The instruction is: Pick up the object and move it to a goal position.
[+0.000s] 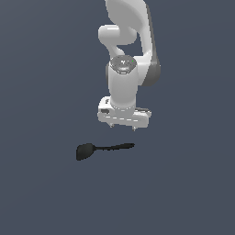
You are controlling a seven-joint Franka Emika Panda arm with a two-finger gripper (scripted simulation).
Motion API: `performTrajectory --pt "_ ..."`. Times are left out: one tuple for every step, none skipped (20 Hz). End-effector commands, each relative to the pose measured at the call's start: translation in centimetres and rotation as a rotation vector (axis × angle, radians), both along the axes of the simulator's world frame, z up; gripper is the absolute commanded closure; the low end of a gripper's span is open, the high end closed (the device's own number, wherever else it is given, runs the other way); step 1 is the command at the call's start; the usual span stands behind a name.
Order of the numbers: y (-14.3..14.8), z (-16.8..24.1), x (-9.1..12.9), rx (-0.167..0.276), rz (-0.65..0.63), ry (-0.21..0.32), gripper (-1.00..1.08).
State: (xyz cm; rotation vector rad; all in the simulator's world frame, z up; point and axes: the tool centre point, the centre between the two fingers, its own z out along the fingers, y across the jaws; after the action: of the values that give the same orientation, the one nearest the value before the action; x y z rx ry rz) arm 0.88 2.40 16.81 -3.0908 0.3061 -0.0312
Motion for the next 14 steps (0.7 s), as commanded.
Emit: performTrajectory --pt "-0.5 -0.6 0.2 0.003 -0.070 0.005 -0.92" --pt "-0.7 -0.9 0.3 0.004 -0.101 0.007 -0.92" --pt "-0.9 -1.2 0.4 0.005 -0.134 0.009 -0.92" --pt "-1.1 -1.5 0.5 0.006 -0.166 0.011 -0.92" --pt "-1.4 -1.7 0.6 0.007 -0.199 0.013 -0.92" --pt "-1.6 -2.0 0.7 0.007 -0.232 0.016 -0.92" --pt "-1.8 -2.3 0.8 0.008 -0.264 0.018 -0.92" --pt "-2.0 -2.6 0.8 0.008 -0.297 0.020 -0.92" --pt "-2.3 -2.9 0.9 0.009 -0.329 0.022 -0.92" --pt "-2.5 -3.2 1.0 0.009 -0.362 0.023 -0.92" --pt "-2.7 -3.5 1.1 0.009 -0.394 0.025 -0.92" --pt "-3.0 -3.7 1.2 0.009 -0.427 0.027 -0.92" --pt "-3.2 -4.0 1.2 0.009 -0.459 0.029 -0.92" --pt "-3.5 -4.3 1.3 0.009 -0.492 0.030 -0.92"
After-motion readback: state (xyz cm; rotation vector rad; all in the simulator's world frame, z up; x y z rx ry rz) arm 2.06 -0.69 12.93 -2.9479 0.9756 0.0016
